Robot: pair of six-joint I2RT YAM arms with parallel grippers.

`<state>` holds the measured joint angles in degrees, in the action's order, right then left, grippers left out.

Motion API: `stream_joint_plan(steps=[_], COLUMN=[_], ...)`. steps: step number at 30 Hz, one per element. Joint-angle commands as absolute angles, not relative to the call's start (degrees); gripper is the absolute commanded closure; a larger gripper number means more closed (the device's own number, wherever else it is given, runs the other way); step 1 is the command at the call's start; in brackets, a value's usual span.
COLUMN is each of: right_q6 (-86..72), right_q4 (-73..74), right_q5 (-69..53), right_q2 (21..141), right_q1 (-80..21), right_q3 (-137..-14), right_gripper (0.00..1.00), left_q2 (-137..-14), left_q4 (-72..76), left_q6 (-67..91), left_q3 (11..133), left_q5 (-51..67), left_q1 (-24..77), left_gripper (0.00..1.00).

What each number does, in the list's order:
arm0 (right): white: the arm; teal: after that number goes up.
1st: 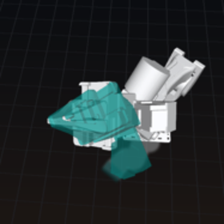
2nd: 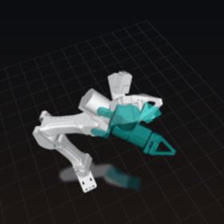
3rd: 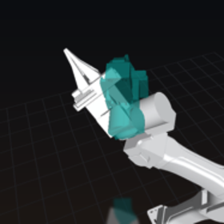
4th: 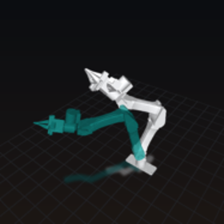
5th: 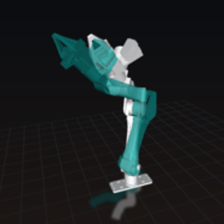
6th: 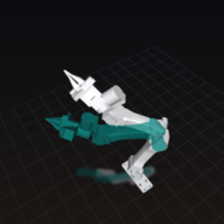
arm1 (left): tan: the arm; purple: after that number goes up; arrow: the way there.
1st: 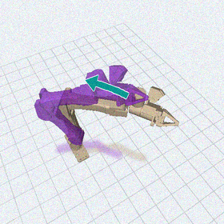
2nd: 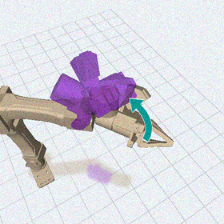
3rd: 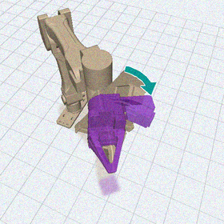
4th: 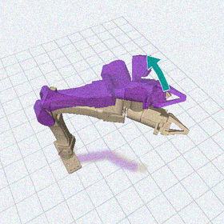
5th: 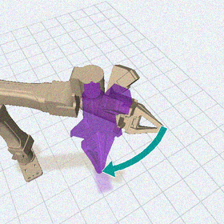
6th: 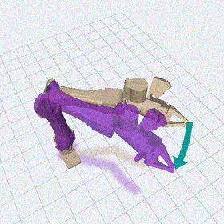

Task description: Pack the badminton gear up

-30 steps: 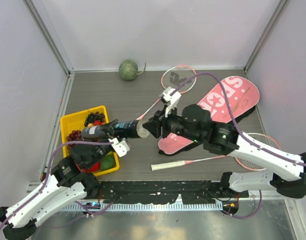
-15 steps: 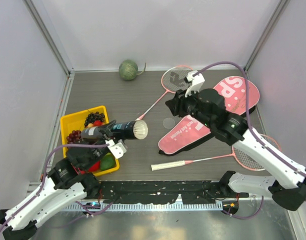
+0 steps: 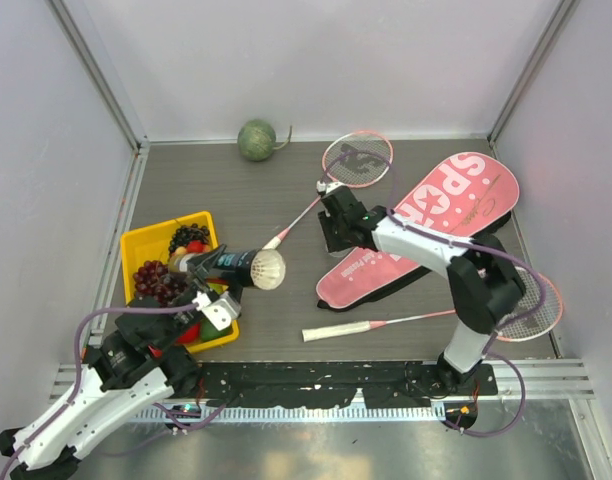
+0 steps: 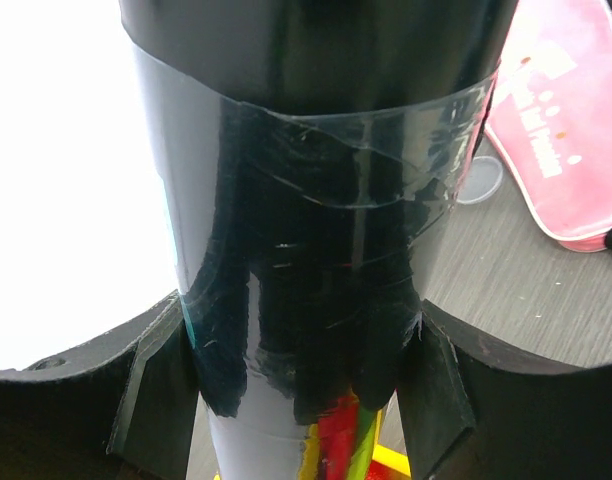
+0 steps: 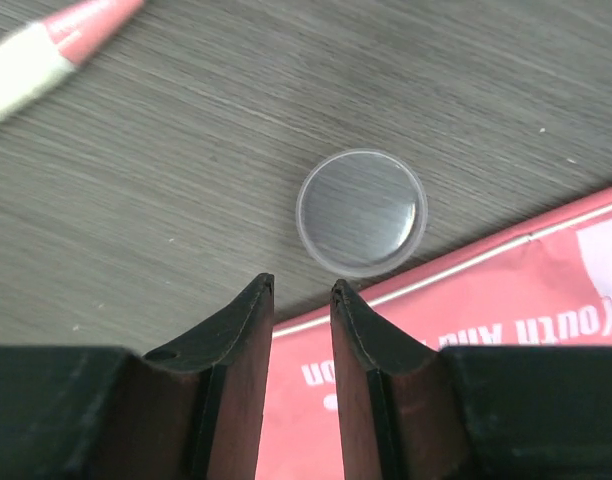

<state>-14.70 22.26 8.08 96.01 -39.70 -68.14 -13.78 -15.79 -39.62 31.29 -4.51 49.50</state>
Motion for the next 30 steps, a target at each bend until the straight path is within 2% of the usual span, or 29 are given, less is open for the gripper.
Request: stream_joint_plan(steps=[1,9,23,30], right_q6=[-13.45,-12.92,-13.01,-13.27], right_q4=[22.58,21.97,20.83,20.04], right_q5=[8.52,8.18,7.91,7.82], right_q2=[101.50,107.48,109.86,111.18], right_q1=[-39.64,-39.73,-39.73,-39.81], right_q3=[-74.79,-76.46,-76.46,-76.03], right_gripper=[0.66,0.66,0.66,0.70], left_q2=[-10.82,-10.72,-11.60,-11.69], left_q4=[-9.67,-10.02,-9.67,-9.58], left_q6=[-41.31,-41.75,-41.84,-41.84], left_q3=[30.32,30.41,30.41,30.41], left_q5=[2.19,3.25,1.67,1.58], left_q1=[49.75,49.66,49.66,49.75], left_gripper=[1.00,1.00,1.00,1.00])
